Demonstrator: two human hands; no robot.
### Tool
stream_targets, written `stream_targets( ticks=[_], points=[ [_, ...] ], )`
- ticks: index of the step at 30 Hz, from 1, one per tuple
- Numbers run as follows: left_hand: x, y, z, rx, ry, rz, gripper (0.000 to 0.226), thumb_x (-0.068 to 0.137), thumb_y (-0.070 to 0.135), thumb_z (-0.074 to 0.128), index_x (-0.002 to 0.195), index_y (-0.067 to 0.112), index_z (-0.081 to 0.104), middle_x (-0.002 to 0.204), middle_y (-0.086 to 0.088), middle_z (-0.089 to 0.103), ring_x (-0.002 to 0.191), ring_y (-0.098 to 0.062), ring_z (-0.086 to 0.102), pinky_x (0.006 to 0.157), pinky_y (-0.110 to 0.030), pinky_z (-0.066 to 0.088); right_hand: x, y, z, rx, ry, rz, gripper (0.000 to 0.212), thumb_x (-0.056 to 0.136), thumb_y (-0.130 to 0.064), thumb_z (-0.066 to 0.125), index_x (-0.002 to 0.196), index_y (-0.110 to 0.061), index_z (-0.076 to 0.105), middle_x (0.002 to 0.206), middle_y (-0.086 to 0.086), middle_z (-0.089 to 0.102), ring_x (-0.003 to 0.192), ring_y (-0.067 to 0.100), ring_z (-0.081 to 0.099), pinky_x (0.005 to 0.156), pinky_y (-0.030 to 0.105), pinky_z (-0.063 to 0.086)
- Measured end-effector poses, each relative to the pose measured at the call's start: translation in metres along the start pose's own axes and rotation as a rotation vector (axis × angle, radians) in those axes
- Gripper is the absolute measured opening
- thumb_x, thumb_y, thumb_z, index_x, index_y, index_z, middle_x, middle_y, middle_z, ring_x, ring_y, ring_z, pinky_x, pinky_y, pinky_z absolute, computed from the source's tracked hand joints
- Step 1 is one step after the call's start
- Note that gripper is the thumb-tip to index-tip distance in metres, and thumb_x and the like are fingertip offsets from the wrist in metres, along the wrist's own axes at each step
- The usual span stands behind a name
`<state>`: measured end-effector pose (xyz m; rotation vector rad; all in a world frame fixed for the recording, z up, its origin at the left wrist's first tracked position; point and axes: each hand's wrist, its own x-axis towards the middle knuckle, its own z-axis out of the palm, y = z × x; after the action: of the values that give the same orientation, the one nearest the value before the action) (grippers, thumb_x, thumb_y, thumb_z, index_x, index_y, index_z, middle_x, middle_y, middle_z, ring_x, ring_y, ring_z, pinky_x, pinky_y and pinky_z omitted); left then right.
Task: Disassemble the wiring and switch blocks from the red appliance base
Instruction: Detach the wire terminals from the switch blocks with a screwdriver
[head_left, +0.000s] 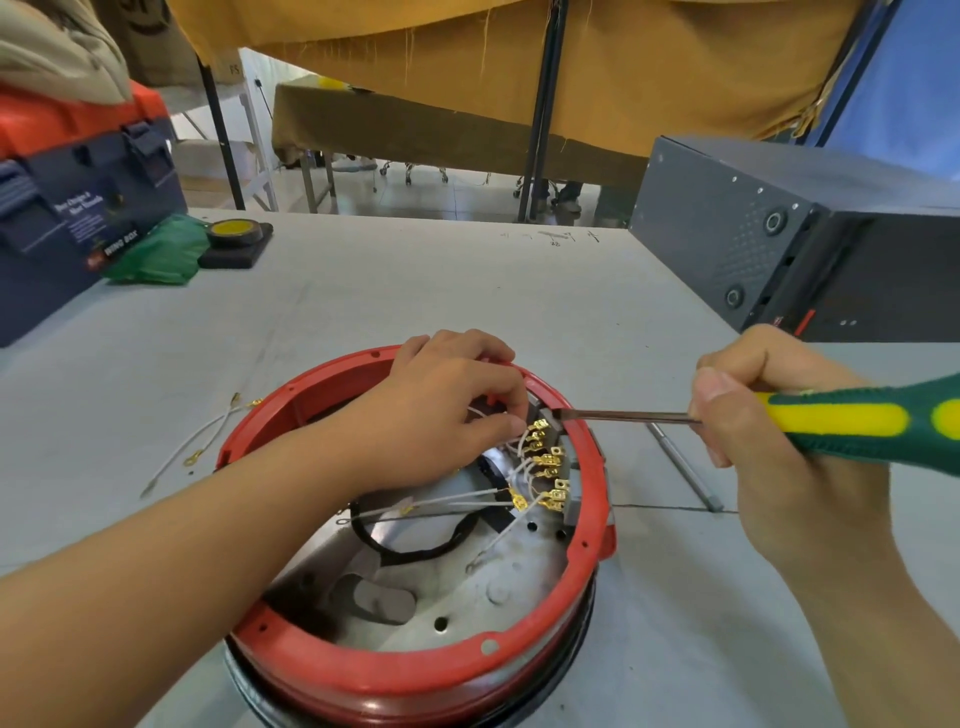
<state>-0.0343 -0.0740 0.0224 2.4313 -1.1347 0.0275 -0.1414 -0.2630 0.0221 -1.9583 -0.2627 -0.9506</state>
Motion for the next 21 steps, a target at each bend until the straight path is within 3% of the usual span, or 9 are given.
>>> stream_targets(
  ticks=[11, 17, 21],
  points=[
    [0.006, -0.001, 0.0, 0.14, 0.009, -0.079, 0.012, 0.091, 0.041, 0.048, 0.092, 0.036, 0.059, 0.13, 0.004, 0.045, 0.121, -0.018, 0.038, 0.104, -0.044, 0.029, 0.017, 0.009, -0.001, 0.069, -0.024, 0.08, 0.033, 0.078, -0.034, 0.049, 0.058, -0.009, 0.041, 0.053, 0.018, 0.037, 0.049, 0.033, 0.034, 0.048, 0.041, 0.028],
    [0.004, -0.003, 0.005, 0.124, 0.062, -0.091, 0.007, 0.091, 0.042, 0.048, 0.085, 0.041, 0.051, 0.132, 0.006, 0.045, 0.122, -0.017, 0.037, 0.107, -0.046, 0.026, 0.022, 0.013, 0.0, 0.091, -0.065, 0.062, 0.032, 0.08, -0.032, 0.049, 0.059, -0.009, 0.042, 0.054, 0.013, 0.04, 0.05, 0.029, 0.037, 0.048, 0.038, 0.031],
    [0.004, -0.006, 0.007, 0.113, 0.072, -0.098, 0.008, 0.091, 0.043, 0.049, 0.09, 0.039, 0.056, 0.134, 0.008, 0.044, 0.124, -0.015, 0.034, 0.108, -0.044, 0.023, 0.02, 0.017, 0.001, 0.093, -0.071, 0.055, 0.031, 0.081, -0.032, 0.049, 0.06, -0.01, 0.043, 0.055, 0.015, 0.04, 0.05, 0.028, 0.037, 0.049, 0.038, 0.031]
  ],
)
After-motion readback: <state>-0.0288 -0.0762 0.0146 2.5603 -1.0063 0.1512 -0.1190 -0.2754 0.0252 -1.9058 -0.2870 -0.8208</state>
